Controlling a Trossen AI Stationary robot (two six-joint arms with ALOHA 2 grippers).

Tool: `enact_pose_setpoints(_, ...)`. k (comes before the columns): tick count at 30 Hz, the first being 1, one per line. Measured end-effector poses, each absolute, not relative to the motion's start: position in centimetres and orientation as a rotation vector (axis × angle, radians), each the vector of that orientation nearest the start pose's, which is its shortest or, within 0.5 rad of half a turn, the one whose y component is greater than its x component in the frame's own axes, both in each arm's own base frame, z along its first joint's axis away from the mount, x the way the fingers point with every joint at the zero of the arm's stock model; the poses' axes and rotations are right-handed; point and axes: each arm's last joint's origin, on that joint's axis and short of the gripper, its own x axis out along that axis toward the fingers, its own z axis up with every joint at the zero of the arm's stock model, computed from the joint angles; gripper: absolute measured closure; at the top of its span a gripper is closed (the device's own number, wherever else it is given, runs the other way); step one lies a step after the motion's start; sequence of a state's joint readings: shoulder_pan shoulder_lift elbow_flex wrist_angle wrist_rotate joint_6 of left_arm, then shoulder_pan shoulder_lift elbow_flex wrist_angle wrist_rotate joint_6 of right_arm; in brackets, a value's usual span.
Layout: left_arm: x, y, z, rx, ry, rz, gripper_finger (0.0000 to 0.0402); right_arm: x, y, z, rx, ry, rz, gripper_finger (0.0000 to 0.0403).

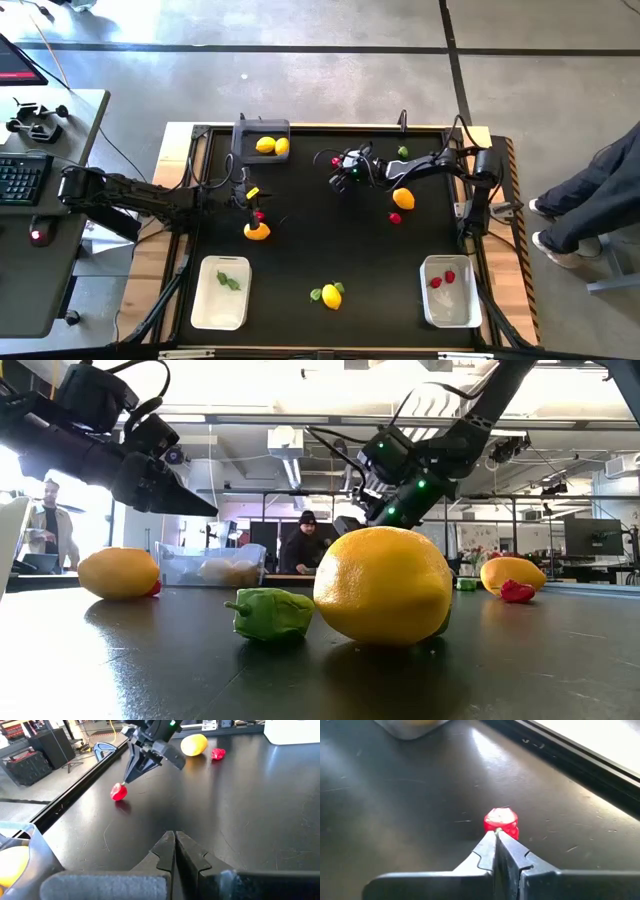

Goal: Sort produce into baskets
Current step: Put the red chili pepper into the gray bin

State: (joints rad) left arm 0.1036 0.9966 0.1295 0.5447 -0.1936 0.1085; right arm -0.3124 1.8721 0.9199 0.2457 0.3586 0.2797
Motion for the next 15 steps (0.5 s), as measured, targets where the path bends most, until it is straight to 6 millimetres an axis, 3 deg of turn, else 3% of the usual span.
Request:
enact_pose_setpoints(7,17.1,2.3,14.7,0.121,0.340,0.277,0.0401,34.1,-10.2,14.3,0.206,0.638,-0.711,0.0402)
enact_pose_setpoints(15,17.1,2.3,14.7,0.121,0.341,0.277,0.0401,33.2,-6.3,17.3,0.149,0.677,-0.643,0.0403)
